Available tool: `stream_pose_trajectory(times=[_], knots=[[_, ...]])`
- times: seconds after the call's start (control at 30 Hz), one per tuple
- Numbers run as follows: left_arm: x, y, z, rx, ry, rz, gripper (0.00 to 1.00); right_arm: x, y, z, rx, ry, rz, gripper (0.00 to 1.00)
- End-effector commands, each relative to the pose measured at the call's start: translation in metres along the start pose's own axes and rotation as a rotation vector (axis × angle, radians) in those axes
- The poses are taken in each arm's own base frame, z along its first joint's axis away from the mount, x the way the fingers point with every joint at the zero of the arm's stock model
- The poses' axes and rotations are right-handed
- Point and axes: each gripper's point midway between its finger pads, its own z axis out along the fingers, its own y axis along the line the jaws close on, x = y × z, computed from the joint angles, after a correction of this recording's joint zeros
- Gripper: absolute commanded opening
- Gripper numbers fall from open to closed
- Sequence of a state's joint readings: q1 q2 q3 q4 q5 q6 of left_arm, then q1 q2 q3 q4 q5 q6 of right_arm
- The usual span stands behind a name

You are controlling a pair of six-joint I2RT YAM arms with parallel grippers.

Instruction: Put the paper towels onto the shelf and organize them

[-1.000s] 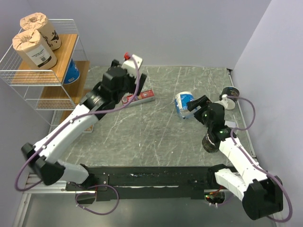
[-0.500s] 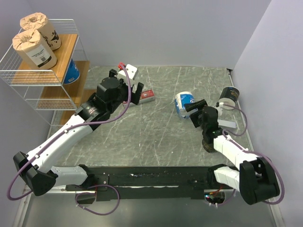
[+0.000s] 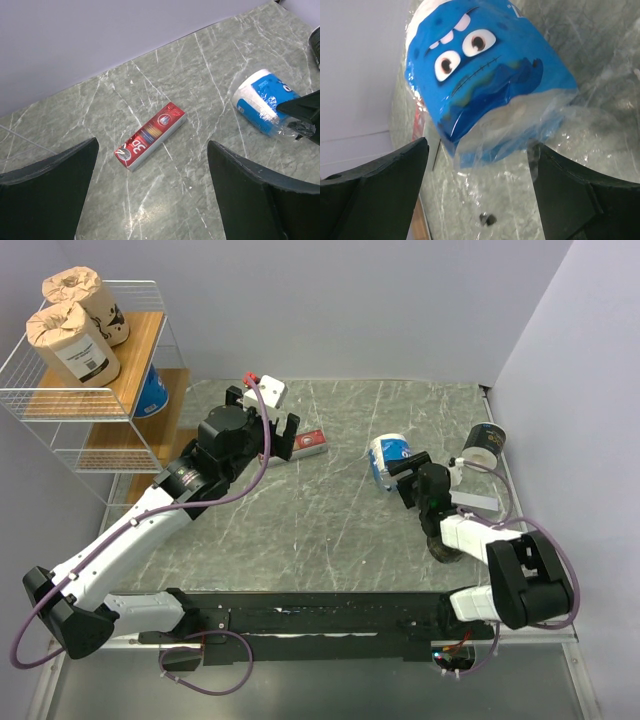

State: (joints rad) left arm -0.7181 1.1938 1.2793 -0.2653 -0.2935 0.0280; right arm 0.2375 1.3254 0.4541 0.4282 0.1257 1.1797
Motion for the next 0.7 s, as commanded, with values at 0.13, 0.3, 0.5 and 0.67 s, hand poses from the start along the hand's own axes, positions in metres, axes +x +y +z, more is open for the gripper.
stream_pose_trajectory(times=[0.13,0.3,0.5,0.67], knots=[[-0.016,0.0,-0.004,-0.002,-0.062,-0.04,0.96,-0.024,0.03,0.015,-0.107,-0.106,-0.046,0.78],[-0.014,-0.001,-0.002,-0.004,-0.056,-0.037,0.96,-0.025,0.042,0.021,-0.177,-0.113,-0.088,0.76],[-0.012,0.0,-0.001,-0.008,-0.053,-0.036,0.97,-0.017,0.046,0.032,-0.234,-0.083,-0.099,0.76],[-0.012,-0.001,-0.001,-0.007,-0.053,-0.036,0.96,-0.018,0.051,0.035,-0.282,-0.092,-0.138,0.62]])
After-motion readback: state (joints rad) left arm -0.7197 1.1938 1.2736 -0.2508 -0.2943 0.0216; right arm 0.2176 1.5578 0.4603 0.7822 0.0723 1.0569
